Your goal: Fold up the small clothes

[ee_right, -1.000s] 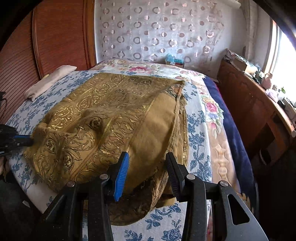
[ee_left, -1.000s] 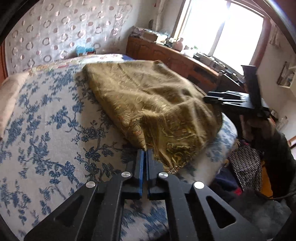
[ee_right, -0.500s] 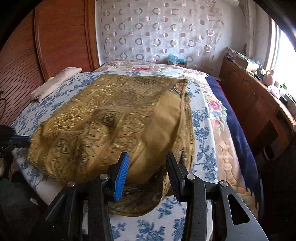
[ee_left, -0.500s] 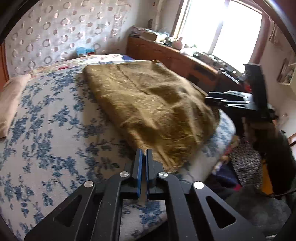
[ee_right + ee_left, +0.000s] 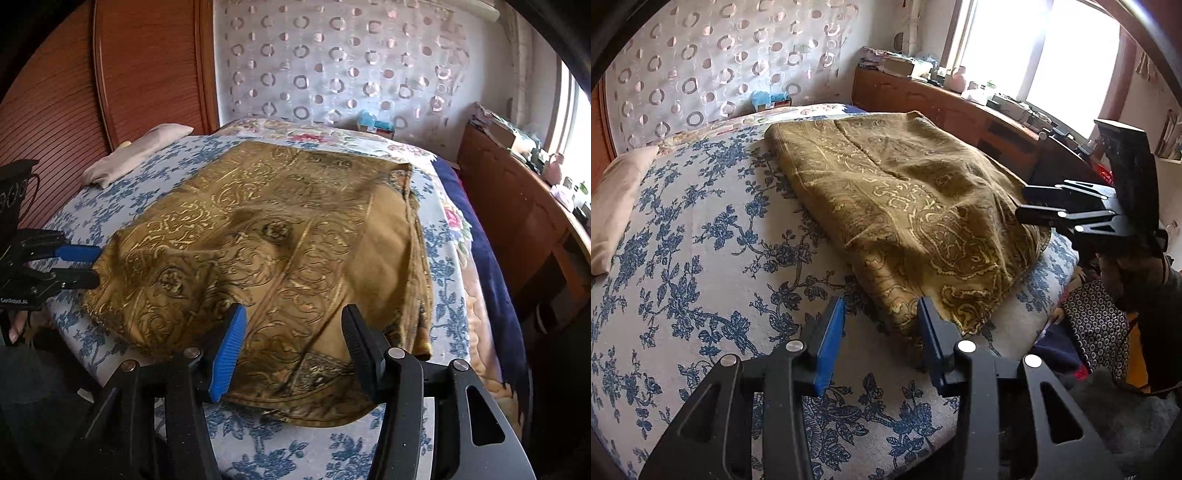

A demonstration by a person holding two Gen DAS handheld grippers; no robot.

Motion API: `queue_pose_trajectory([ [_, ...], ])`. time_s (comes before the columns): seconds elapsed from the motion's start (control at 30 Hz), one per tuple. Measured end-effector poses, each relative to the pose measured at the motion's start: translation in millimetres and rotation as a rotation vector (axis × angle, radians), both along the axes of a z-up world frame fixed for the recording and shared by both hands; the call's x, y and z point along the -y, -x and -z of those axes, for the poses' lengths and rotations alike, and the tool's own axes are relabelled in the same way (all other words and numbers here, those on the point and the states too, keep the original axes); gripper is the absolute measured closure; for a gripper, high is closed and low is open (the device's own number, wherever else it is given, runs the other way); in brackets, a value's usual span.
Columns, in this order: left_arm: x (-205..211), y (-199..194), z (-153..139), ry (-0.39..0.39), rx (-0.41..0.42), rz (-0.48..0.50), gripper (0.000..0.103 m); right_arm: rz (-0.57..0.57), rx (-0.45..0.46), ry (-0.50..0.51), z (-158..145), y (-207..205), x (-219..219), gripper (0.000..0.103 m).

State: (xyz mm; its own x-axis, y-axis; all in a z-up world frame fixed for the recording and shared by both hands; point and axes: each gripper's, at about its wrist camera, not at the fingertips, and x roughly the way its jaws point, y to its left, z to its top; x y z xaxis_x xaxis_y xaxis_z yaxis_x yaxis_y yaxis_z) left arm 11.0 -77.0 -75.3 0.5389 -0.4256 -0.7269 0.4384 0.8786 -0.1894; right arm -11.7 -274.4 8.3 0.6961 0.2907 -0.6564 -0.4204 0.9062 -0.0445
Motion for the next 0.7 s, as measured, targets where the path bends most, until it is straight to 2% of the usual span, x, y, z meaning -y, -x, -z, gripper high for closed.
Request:
queue_pose_trajectory([
  [0.1,1.5,-2.8,3.6,0.011,-0.018,0.005,0.061,-0.013,-0.013,0.000,2.3,1.0,-0.3,0.040],
  [0.3,8.1,-4.1,8.2,0.055,-0.054,0.059,0.062,-0.039,-0.033,-0.003,4.6,6.4,-1.8,0.037],
  [0.37,10.0,-5.4,8.9,0.098,-0.084,0.096,0.072,-0.046,-0.037,-0.005,3.6,8.6,-1.0,0.036],
  [0.4,11.4,-8.2,9.9,0.111,-0.117,0.105,0.088,-0.051,-0.038,-0.007,3.0,9.8,-1.3,0.036],
  [0.43,12.3,-10.5,8.3,0.108,-0.126,0.102,0.092,-0.058,-0.038,-0.010,2.1,11.0,-0.9,0.035],
  [0.7,12.2,-20.5,-56.9,0.204,0.032,0.112,0.096,-0.128,-0.033,-0.006,-2.7,24.8,-8.3,0.033],
])
